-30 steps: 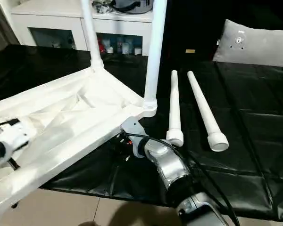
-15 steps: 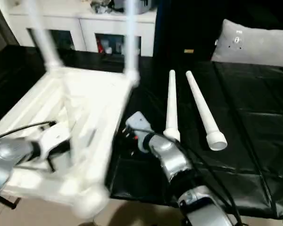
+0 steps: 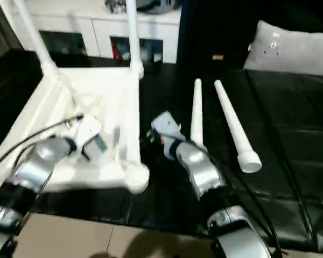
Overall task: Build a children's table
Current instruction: Rotate table base
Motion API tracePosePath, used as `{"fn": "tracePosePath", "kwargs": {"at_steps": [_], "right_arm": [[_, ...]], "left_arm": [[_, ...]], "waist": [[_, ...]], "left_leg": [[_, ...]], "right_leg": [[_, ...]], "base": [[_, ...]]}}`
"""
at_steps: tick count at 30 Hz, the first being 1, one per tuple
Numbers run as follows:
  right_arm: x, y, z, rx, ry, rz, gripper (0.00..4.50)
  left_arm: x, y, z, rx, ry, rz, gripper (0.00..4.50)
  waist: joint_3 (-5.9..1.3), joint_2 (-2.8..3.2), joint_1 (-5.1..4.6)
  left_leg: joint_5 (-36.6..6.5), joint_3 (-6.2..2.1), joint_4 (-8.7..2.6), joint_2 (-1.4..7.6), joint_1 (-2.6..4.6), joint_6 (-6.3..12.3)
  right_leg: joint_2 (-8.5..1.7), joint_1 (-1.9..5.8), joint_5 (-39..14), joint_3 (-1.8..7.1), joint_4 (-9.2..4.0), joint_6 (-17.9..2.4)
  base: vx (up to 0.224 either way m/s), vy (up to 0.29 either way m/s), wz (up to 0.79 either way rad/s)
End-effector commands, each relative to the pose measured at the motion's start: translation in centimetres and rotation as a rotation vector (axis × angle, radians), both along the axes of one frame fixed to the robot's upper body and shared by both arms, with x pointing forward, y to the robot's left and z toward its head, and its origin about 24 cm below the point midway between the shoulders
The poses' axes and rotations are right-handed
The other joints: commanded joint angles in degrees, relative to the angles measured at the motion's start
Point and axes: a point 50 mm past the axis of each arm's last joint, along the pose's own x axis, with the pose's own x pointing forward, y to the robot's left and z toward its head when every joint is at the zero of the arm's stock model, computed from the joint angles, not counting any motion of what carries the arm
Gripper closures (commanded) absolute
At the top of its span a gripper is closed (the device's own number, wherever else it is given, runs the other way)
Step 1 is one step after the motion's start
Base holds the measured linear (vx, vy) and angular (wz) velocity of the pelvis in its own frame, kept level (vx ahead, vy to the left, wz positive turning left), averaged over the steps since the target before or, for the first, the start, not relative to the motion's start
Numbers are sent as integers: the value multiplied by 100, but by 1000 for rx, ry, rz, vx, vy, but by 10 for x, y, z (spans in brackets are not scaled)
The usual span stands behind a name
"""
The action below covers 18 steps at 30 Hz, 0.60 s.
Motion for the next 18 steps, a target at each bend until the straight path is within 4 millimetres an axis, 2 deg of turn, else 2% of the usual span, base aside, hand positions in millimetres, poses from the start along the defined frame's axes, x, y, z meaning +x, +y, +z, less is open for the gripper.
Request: {"fn": "tracePosePath", "kwargs": {"at_steps": [1, 2, 7, 10, 11, 12, 13, 14, 15, 16, 18], "right_arm": [[4, -6, 14, 29, -52, -29, 0], [4, -6, 15, 30, -55, -32, 0], [0, -19, 22, 40, -75, -81, 0], [-1, -31, 21, 24, -19, -201, 0], [0, -33, 20, 25, 3, -226, 0], [0, -34, 19, 29, 17, -238, 0], [3, -39, 19, 19, 45, -297, 0], [4, -41, 19, 16, 52, -312, 0], [7, -46, 18, -1, 75, -368, 0], [7, -46, 18, -1, 75, -368, 0], [10, -52, 17, -39, 116, -431, 0]], "left_arm": [[2, -1, 4, -15, -39, 1, 446], [2, -1, 3, -17, -42, -1, 446], [-10, -10, 5, -142, -70, -69, 446], [-25, -17, 9, -234, -97, -121, 446], [-28, -18, 10, -257, -101, -126, 446], [-29, -19, 11, -270, -104, -129, 428], [-36, -24, 18, -301, -122, -177, 428], [-37, -25, 20, -308, -127, -189, 416], [-43, -31, 28, -341, -145, -240, 416], [-43, -31, 28, -341, -145, -240, 405], [-50, -37, 38, -391, -142, -300, 383]], "waist": [[-401, 25, 20], [-393, 0, 17], [-385, -4, 54], [-372, 8, 51], [-359, 38, 41], [-350, 21, 28], [-348, 23, 28], [-353, 22, 28], [-343, 8, 31], [-344, 11, 26], [-342, 2, 25]], "left_leg": [[-825, -18, -377, 168, -6, 189], [-822, -11, -377, 162, -8, 200], [-846, -8, -390, 190, -5, 180], [-951, -8, -410, 192, 1, 127], [-996, -10, -417, 196, 13, 98], [-1099, 3, -415, 177, 17, 82], [-1143, 9, -412, 162, 22, 85], [-1146, -10, -427, 184, 18, 48], [-1201, 4, -415, 170, 45, 35], [-1192, -8, -426, 174, 28, 19], [-1152, 4, -426, 168, 32, -4]], "right_leg": [[-515, 363, -1165, 365, -307, -738], [-508, 361, -1182, 366, -315, -736], [-536, 356, -1349, 376, -318, -719], [-528, 357, -1543, 378, -339, -675], [-517, 341, -1627, 377, -355, -672], [-504, 330, -1769, 372, -383, -622], [-498, 324, -1859, 369, -402, -581], [-522, 338, -1911, 371, -390, -586], [-503, 305, -2013, 369, -412, -548], [-506, 325, -2005, 369, -390, -553], [-491, 317, -1968, 371, -390, -546]], "base": [[0, 0, 0], [0, 0, 0], [0, 0, 0], [0, 0, 0], [0, 0, 0], [0, 0, 0], [0, 0, 0], [0, 0, 0], [0, 0, 0], [0, 0, 0], [0, 0, 0]]}}
